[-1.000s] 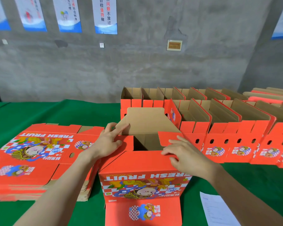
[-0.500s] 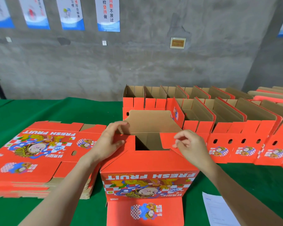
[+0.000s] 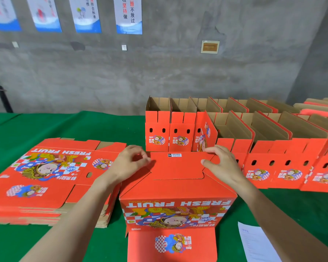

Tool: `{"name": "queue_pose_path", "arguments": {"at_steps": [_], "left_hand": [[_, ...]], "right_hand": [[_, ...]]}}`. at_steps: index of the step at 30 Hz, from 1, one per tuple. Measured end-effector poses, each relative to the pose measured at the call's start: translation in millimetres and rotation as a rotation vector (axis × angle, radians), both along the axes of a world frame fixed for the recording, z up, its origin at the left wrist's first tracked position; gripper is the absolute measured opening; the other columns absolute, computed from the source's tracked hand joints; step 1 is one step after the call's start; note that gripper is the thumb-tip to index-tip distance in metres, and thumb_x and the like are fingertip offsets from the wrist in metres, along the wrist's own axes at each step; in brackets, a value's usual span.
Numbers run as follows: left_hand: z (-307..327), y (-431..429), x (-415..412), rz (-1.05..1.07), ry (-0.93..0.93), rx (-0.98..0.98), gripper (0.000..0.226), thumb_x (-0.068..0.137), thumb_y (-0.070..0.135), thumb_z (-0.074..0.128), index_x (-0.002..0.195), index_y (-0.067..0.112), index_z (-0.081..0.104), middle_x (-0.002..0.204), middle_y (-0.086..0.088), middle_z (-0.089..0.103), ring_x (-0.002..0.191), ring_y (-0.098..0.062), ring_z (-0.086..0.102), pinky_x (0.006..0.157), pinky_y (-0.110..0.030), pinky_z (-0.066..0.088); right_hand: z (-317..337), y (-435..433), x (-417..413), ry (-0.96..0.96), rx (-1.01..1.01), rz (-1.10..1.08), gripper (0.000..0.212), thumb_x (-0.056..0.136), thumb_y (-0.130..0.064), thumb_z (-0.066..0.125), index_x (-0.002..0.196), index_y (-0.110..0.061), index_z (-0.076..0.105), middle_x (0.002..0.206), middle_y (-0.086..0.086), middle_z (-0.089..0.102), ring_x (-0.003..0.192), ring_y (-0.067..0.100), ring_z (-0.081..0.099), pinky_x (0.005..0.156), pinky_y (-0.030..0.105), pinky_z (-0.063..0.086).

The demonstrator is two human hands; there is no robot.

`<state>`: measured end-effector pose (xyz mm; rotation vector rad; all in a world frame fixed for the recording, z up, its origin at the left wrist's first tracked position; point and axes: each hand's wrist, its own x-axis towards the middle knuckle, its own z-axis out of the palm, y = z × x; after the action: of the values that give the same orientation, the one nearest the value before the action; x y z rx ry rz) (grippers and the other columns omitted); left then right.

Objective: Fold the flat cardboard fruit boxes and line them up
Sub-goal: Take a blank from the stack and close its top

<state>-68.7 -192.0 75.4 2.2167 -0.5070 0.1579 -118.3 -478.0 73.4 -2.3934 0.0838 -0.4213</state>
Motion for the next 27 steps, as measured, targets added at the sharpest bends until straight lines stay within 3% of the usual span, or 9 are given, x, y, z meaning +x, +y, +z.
{"name": "queue_pose_path", "arguments": {"at_steps": [3, 8, 10, 17, 24, 27], "left_hand": [[-1, -7, 1, 0.068, 0.089, 0.144, 0.041, 0.069, 0.041, 0.081, 0.09, 0.025, 0.05, 0.098, 0.004, 0.051, 0.084, -0.009, 0.048, 0.07, -0.023, 0.036], [-1, -17, 2, 0.156, 0.112, 0.351, 0.09, 0.066, 0.05, 0.079, 0.141, 0.027, 0.034, 0.131, -0.007, 0.042, 0.122, -0.026, 0.046, 0.103, -0.037, 0.039], [-3, -19, 2, 0.192, 0.091, 0.42, 0.092, 0.066, 0.054, 0.077, 0.143, 0.029, 0.034, 0.134, -0.009, 0.041, 0.125, -0.03, 0.043, 0.105, -0.04, 0.038], [-3, -25, 0, 0.244, 0.06, 0.498, 0.082, 0.063, 0.057, 0.077, 0.131, 0.027, 0.044, 0.121, -0.008, 0.045, 0.112, -0.033, 0.05, 0.096, -0.041, 0.044], [-2, -25, -1, 0.235, 0.066, 0.475, 0.082, 0.065, 0.056, 0.077, 0.134, 0.027, 0.043, 0.125, -0.009, 0.044, 0.116, -0.033, 0.047, 0.098, -0.039, 0.041], [-2, -19, 0, 0.164, 0.119, 0.349, 0.082, 0.071, 0.052, 0.075, 0.141, 0.028, 0.039, 0.13, -0.007, 0.041, 0.12, -0.028, 0.047, 0.103, -0.033, 0.039]], "right_hand": [[8, -4, 4, 0.193, 0.053, 0.094, 0.056, 0.083, -0.026, 0.07, 0.134, -0.026, 0.048, 0.144, -0.005, 0.035, 0.134, 0.014, 0.033, 0.098, 0.025, 0.027], [2, -1, 12, 0.206, -0.074, 0.055, 0.073, 0.079, -0.031, 0.074, 0.142, -0.023, 0.039, 0.14, 0.002, 0.032, 0.126, 0.019, 0.041, 0.091, 0.024, 0.031], [-1, 0, 14, 0.207, -0.147, 0.03, 0.075, 0.079, -0.034, 0.074, 0.143, -0.024, 0.036, 0.14, 0.003, 0.03, 0.123, 0.022, 0.044, 0.09, 0.027, 0.034], [-8, 2, 14, 0.181, -0.23, -0.004, 0.069, 0.079, -0.038, 0.073, 0.136, -0.028, 0.037, 0.135, 0.002, 0.031, 0.118, 0.028, 0.046, 0.092, 0.035, 0.041], [-9, -1, 14, 0.161, -0.252, 0.02, 0.069, 0.082, -0.039, 0.07, 0.14, -0.027, 0.035, 0.139, 0.003, 0.03, 0.122, 0.028, 0.044, 0.096, 0.036, 0.04], [-9, -8, 13, 0.162, -0.183, 0.078, 0.068, 0.087, -0.04, 0.064, 0.145, -0.026, 0.034, 0.148, 0.002, 0.026, 0.132, 0.022, 0.037, 0.103, 0.031, 0.033]]}}
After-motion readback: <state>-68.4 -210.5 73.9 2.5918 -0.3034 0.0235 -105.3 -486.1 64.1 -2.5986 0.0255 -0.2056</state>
